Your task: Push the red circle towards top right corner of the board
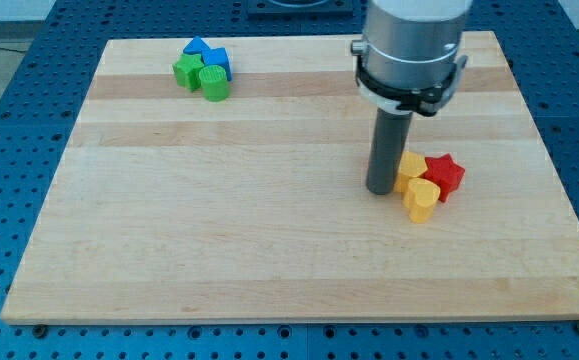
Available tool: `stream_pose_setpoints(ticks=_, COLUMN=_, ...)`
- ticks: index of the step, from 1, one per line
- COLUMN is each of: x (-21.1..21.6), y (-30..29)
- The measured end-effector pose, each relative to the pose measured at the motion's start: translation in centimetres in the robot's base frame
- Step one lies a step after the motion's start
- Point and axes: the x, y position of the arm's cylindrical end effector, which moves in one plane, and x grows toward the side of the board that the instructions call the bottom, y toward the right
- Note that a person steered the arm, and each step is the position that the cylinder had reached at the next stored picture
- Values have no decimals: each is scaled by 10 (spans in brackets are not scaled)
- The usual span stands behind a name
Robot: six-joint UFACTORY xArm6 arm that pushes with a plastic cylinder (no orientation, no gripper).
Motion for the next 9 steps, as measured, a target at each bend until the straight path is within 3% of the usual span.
stream_pose_setpoints(ticks=1, x=-2, y=2)
stream_pose_setpoints(ticks=4, x=-66, y=28)
stream_pose_setpoints(ticks=7, x=-85, y=-16)
stream_pose_setpoints(ticks=9, x=-96, y=33)
